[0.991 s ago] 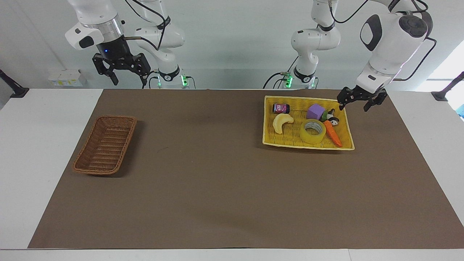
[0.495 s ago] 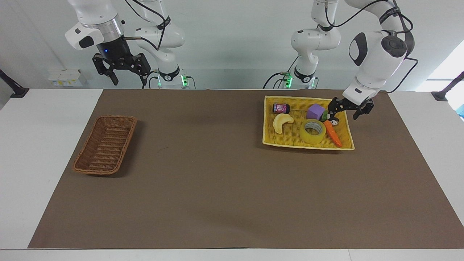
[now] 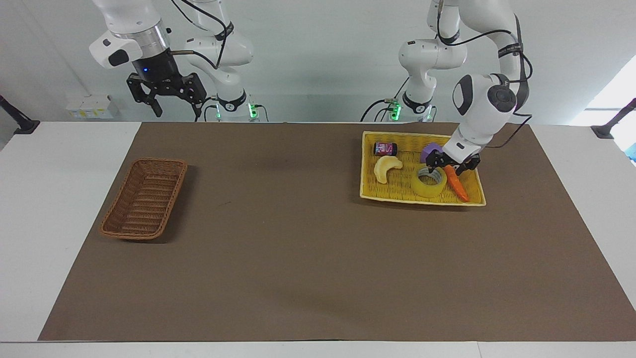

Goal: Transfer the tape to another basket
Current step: 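Reach the left gripper down into the yellow basket onto the tape roll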

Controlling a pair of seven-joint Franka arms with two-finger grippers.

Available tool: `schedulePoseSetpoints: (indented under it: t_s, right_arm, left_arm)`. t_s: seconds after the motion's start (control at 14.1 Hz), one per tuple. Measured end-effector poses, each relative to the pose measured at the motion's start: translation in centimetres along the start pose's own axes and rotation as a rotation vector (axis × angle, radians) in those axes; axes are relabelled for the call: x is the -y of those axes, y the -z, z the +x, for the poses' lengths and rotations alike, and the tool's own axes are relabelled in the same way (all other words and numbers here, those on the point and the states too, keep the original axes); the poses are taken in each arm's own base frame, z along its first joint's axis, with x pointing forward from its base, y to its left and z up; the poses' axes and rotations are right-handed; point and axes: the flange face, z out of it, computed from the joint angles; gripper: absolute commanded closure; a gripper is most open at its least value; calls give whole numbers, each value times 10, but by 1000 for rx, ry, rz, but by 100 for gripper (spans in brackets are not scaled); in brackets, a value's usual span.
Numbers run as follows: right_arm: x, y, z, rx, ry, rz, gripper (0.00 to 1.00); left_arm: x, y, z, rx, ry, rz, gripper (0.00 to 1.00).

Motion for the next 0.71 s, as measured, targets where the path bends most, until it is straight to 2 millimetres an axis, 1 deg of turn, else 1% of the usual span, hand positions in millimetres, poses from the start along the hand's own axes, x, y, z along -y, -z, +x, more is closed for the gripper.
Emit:
schedulePoseSetpoints:
  t_s: [0.07, 0.14, 0.21, 0.28, 0.35, 0.5, 0.71]
  right_arm:
    - [0, 0, 0, 0, 0, 0, 0]
    - [0, 0, 0, 0, 0, 0, 0]
    - [0, 0, 0, 0, 0, 0, 0]
    - [0, 0, 0, 0, 0, 0, 0]
    - [0, 0, 0, 0, 0, 0, 0]
    - [0, 0, 0, 0, 0, 0, 0]
    - [0, 0, 0, 0, 0, 0, 0]
  left_arm:
    - [1, -7, 0, 8, 1, -1, 40]
    - [1, -16, -1, 9, 2, 0, 52]
    - [1, -26, -3, 8, 2, 0, 71]
    - [0, -35, -4, 7, 0, 1, 94]
    - [-1, -43, -5, 9, 0, 1, 100]
    - [-3, -47, -4, 8, 2, 2, 100]
    - [-2, -42, 0, -1, 7, 1, 100]
